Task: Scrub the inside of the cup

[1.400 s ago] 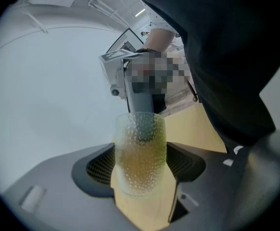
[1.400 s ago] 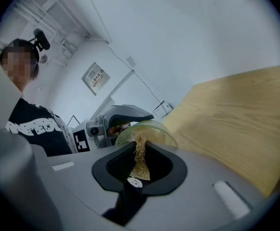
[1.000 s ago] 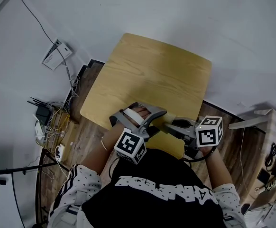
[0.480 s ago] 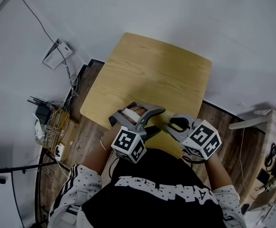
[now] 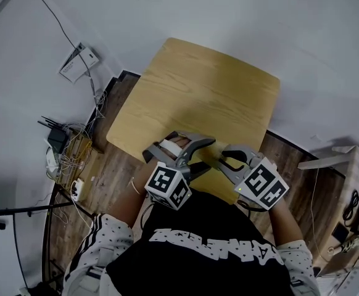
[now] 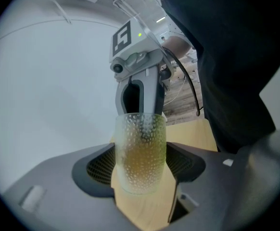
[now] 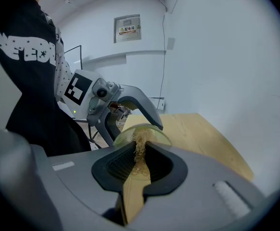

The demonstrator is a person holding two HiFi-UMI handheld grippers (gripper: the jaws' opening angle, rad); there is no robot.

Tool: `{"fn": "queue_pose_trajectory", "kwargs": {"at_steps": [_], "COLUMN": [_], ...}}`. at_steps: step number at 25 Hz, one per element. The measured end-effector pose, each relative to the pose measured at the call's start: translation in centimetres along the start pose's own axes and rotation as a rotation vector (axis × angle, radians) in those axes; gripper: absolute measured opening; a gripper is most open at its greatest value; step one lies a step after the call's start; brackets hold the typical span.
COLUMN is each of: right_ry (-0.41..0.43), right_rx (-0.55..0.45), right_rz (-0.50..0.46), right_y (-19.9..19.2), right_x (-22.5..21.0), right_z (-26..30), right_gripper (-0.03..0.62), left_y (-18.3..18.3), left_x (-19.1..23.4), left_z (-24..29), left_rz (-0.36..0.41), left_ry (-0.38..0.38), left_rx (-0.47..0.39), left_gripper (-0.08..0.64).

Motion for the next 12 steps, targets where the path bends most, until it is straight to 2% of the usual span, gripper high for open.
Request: {"fn": "queue_pose_trajectory", "kwargs": {"at_steps": [4, 12], "right_ry": [-0.013, -0.074], "right_rx": [0.012, -0.022], "right_rz": [-0.019, 0.042], "right_y": [0.5, 2.6], "right_x": [0.0, -1.8], "right_z": [0.2, 0.7], "right_gripper": [0.071, 0.071], "left_y": [-0.6, -3.6], "left_x": [0.3, 2.8], "left_z": [-0.5, -1.8], "left_rz": [-0.014, -0.109], "left_ry": [0.004, 0.023], "left_rx": [-0.012, -0.063], "left_gripper": [0.33, 0.33]}}
Point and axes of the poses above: the fingertips, and each gripper's own axes: z forward along the fingers, x to its left, y out of its top, the point moved 2 cm from there along -z, backward along the fingers, and after that the axes turned 9 degrees about -x, right-handed, at the moved point
